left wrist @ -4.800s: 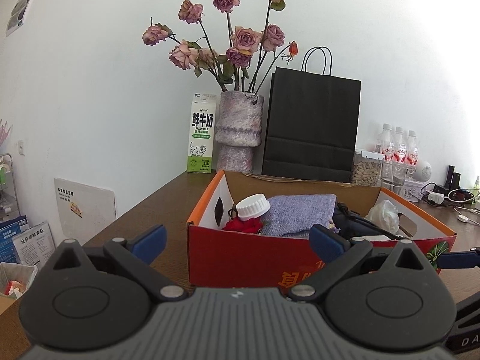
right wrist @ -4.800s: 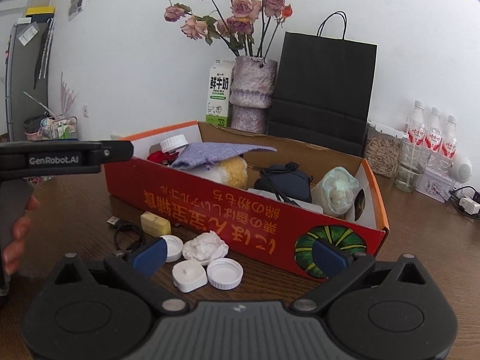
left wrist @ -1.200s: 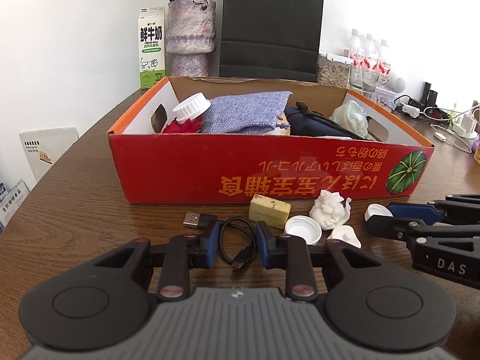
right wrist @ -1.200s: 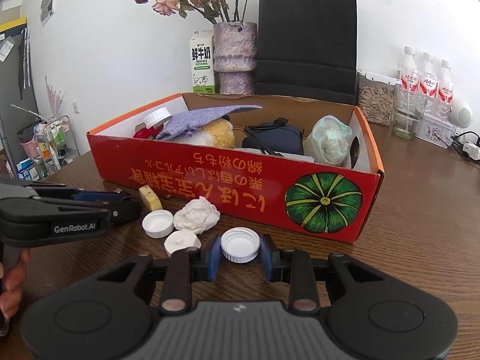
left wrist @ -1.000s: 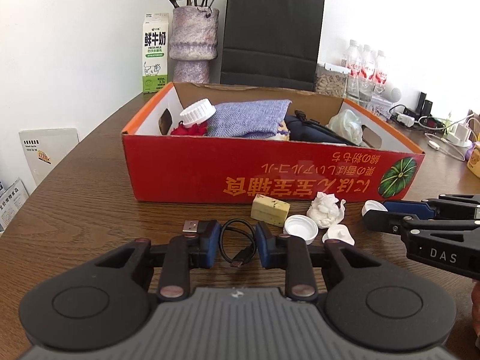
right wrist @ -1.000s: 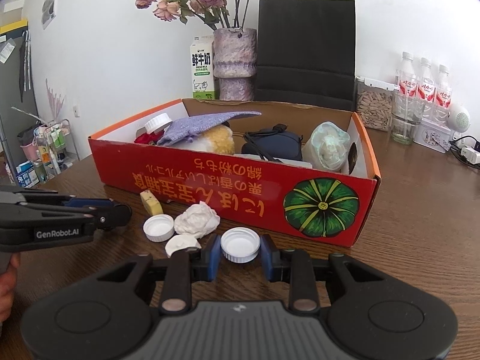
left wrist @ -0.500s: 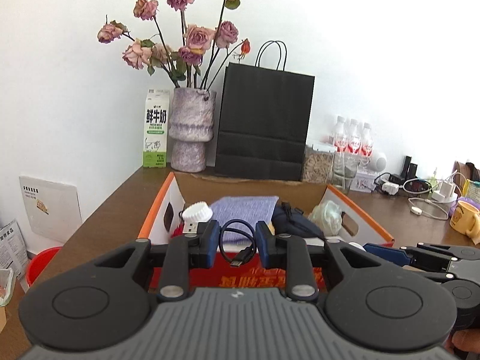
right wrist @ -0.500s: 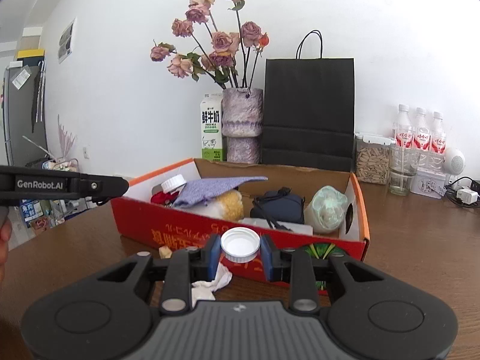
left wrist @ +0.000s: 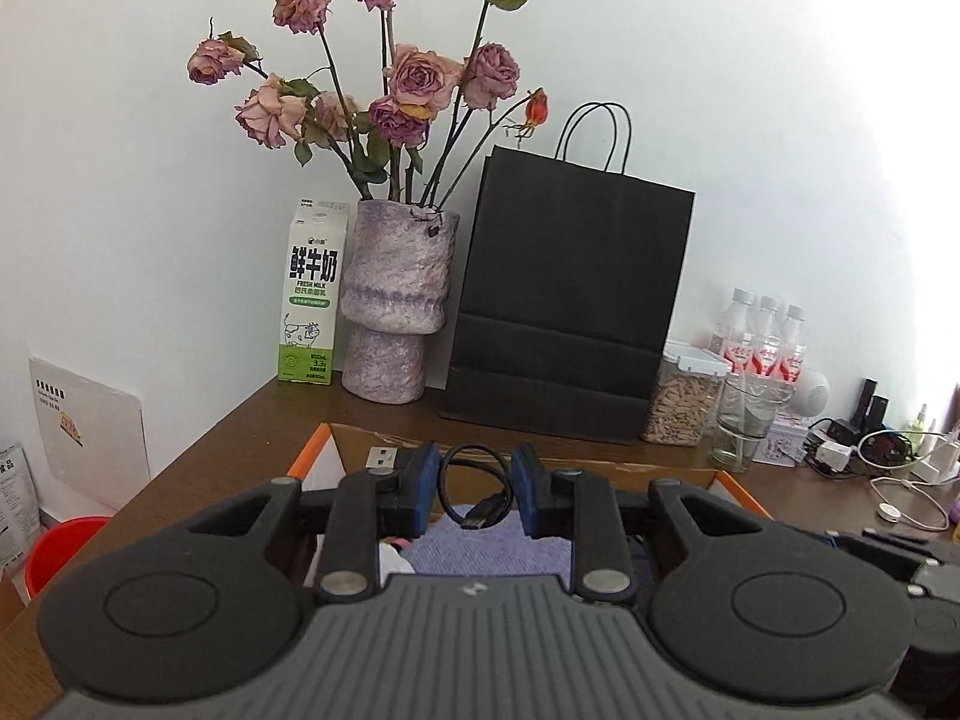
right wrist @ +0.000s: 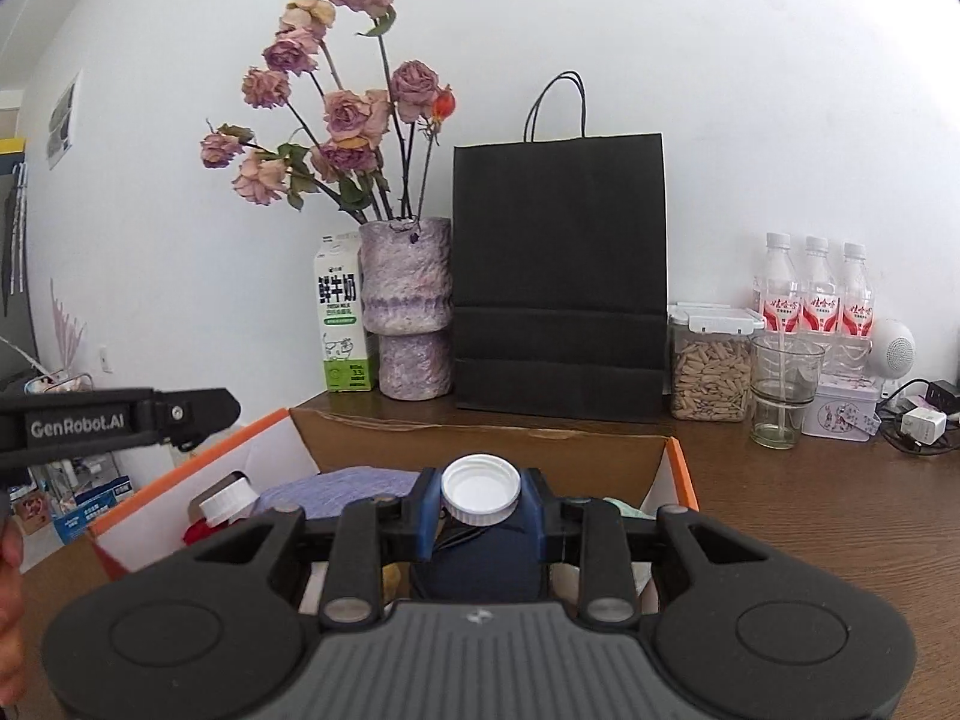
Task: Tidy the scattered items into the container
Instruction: 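Open both grippers to drop the cable and cap into the box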
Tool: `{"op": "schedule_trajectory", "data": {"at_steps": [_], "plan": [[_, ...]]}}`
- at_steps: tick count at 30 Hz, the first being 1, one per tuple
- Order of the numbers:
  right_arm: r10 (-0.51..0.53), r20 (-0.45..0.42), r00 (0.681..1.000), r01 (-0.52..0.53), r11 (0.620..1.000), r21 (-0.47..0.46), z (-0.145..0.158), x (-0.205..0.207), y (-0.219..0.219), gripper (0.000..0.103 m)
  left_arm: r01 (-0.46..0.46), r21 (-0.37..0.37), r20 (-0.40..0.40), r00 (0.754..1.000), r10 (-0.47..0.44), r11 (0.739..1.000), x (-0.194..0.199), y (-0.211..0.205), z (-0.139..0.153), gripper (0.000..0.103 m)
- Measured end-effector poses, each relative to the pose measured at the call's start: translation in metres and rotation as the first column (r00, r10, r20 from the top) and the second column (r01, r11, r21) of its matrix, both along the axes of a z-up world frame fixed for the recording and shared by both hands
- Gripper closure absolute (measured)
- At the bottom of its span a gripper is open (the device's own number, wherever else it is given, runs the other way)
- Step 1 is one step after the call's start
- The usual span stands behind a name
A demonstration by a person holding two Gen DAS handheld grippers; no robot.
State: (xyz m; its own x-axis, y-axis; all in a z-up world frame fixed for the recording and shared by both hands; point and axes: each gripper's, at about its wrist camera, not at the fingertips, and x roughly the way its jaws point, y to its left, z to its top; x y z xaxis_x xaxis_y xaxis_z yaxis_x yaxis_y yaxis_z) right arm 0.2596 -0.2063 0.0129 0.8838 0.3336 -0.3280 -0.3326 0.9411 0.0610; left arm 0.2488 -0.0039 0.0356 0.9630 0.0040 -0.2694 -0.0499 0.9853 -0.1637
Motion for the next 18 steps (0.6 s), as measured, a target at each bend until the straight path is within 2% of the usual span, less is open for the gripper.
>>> {"op": "schedule_trajectory", "data": {"at_steps": [2, 4, 13, 14, 15, 16, 17, 18], "plan": [[-0.006, -0.034, 0.999, 0.006, 1.000, -0.004, -0.011, 0.009, -0.001, 0.076, 0.004, -0.004, -0.006, 1.000, -0.004, 1.000, 0.012, 0.006, -0.010, 0.076], [-0.016, -0.066, 0.998, 0.016, 1.000, 0.001, -0.018, 0.014, -0.003, 0.076, 0.011, 0.016, -0.045, 0.999, -0.010, 1.000, 0.018, 0.011, -0.021, 0.076], [-0.021, -0.043, 0.999, 0.021, 1.000, -0.017, -0.023, 0.005, 0.000, 0.075, -0.001, 0.067, -0.012, 1.000, 0.002, 0.998, 0.009, 0.006, -0.025, 0.075], [-0.025, -0.045, 0.999, 0.024, 1.000, -0.015, -0.024, 0.003, -0.001, 0.075, -0.001, 0.076, -0.007, 1.000, 0.002, 0.997, 0.007, 0.004, -0.026, 0.067], [-0.023, -0.047, 0.999, 0.022, 1.000, -0.011, -0.024, 0.002, -0.001, 0.073, -0.004, 0.084, -0.003, 1.000, 0.004, 0.996, 0.004, 0.002, -0.026, 0.043], [-0.020, -0.048, 0.999, 0.020, 1.000, -0.004, -0.025, 0.000, -0.002, 0.057, -0.009, 0.086, 0.006, 1.000, 0.008, 0.996, 0.002, 0.000, -0.026, 0.026], [-0.020, -0.043, 0.999, 0.020, 1.000, 0.006, -0.025, -0.002, -0.003, 0.044, -0.014, 0.086, 0.021, 1.000, 0.012, 0.996, -0.002, -0.001, -0.026, 0.000], [-0.026, -0.027, 0.999, 0.027, 1.000, 0.014, -0.024, -0.006, -0.004, 0.013, -0.023, 0.090, 0.047, 0.999, 0.019, 0.996, -0.007, -0.002, -0.027, 0.000]]}}
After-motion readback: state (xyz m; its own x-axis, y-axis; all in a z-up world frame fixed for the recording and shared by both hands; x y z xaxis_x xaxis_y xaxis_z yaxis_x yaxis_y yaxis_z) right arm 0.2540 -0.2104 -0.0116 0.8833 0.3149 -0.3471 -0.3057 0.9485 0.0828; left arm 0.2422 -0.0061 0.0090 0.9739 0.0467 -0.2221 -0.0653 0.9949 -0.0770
